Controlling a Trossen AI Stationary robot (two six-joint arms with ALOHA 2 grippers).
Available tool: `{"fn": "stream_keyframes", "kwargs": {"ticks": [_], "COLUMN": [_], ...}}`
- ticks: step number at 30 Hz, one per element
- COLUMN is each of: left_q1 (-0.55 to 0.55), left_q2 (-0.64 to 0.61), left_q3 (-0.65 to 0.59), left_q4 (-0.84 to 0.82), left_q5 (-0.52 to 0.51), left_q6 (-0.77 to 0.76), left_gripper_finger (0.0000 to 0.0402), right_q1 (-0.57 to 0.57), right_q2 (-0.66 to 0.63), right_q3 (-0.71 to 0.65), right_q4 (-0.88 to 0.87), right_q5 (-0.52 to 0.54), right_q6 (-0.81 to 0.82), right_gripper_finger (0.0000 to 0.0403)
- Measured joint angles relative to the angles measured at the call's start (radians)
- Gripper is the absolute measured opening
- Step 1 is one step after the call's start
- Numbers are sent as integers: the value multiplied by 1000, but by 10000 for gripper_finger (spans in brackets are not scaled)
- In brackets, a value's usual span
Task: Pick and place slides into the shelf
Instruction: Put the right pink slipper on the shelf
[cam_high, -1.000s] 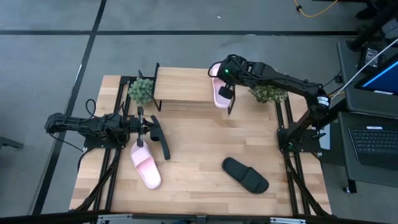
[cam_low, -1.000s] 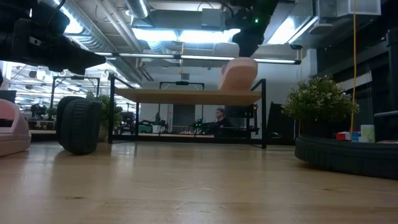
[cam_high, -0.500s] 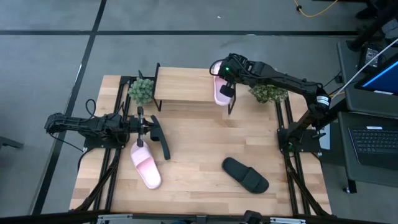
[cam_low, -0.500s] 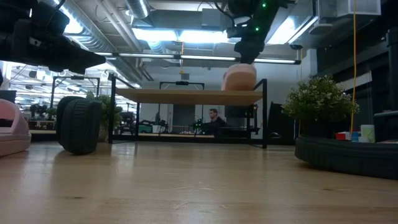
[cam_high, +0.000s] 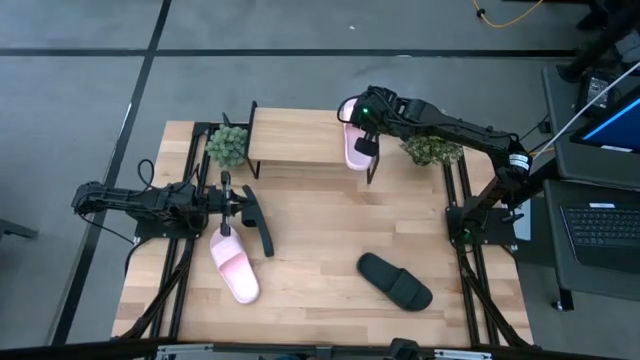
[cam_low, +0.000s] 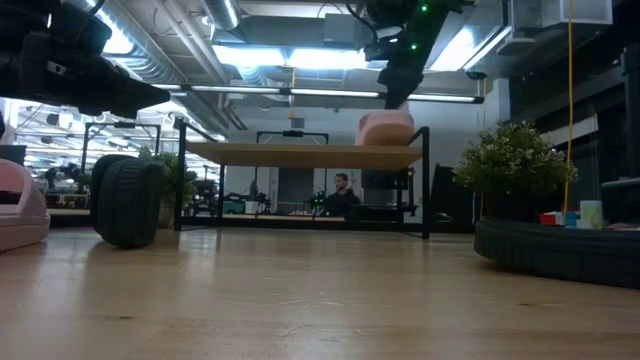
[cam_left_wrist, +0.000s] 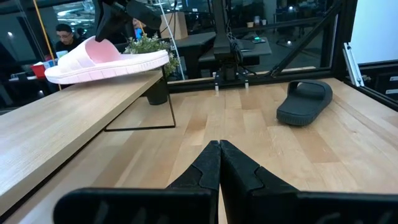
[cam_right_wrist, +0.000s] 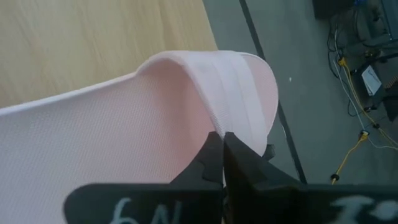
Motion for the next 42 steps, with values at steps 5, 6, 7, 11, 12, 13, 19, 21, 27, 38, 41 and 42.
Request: {"fn": "stream_keyframes", "kwargs": {"ticks": [5,6,7,11,12,13,19,21,27,38,41,42], "left_q1": [0,0,0,0,0,0,0,0,0,0,0,0], "left_q2": [0,0,0,0,0,0,0,0,0,0,0,0], "left_q3": [0,0,0,0,0,0,0,0,0,0,0,0], "left_q4": [0,0,0,0,0,0,0,0,0,0,0,0], "left_q5": [0,0,0,0,0,0,0,0,0,0,0,0], "left_q6": [0,0,0,0,1,4,6,6,7,7,7,7], "left_gripper_finger": [0,0,0,0,0,0,0,0,0,0,0,0], "right_q1": [0,0,0,1,1,1,0,0,0,0,0,0], "right_q2": [0,0,0,0,0,0,0,0,0,12,14,16], "right_q3": [0,0,0,0,0,0,0,0,0,2,2,2], "right_q4": [0,-2,-5,-10,-10,-10,-10,-10,-12,-19,-16,-17], "right_q5": [0,0,0,0,0,0,0,0,0,1,3,3], "right_q6": [-17,-21,-28,-63,-65,-65,-68,-67,-63,-50,-46,-46], "right_gripper_finger": [2,2,2,2,2,2,2,2,2,2,2,2]}}
